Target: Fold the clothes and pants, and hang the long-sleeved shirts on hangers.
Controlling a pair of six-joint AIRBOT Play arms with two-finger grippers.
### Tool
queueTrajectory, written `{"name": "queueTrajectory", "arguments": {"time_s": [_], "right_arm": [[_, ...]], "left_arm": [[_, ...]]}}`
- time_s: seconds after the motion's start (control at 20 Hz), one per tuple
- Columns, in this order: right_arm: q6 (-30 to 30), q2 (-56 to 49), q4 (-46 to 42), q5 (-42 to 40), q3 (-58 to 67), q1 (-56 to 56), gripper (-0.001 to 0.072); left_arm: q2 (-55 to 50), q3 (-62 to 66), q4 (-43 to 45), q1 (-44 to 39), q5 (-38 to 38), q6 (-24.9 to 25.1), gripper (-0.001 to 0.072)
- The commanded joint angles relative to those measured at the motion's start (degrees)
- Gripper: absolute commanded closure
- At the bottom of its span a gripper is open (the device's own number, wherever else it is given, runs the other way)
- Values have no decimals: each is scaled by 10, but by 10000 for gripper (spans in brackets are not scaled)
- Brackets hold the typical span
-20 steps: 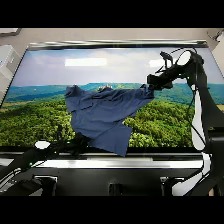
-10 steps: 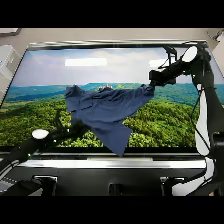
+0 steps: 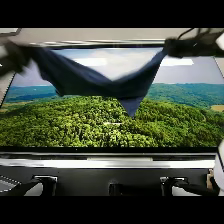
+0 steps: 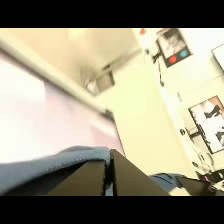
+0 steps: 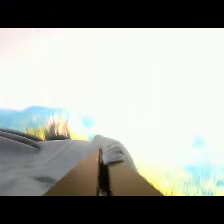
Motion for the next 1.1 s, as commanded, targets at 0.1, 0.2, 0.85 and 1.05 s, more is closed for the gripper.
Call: {"name": "queueTrajectory", "arguments": {"time_s": [0.1, 0.2, 0.85, 1.05], "right_arm": [[-53, 184, -4, -51, 0, 0, 679], [-66, 266, -4, -30, 0, 0, 679], [87, 118, -88, 32, 0, 0, 679], [91, -71, -79, 47, 0, 0, 679]], "left_arm": [[5, 357, 201, 141, -301, -90, 694], [35, 408, 255, 154, -378, -121, 693], [-77, 283, 366, 41, -310, -156, 694], [-280, 252, 436, -44, -228, -156, 693]]}}
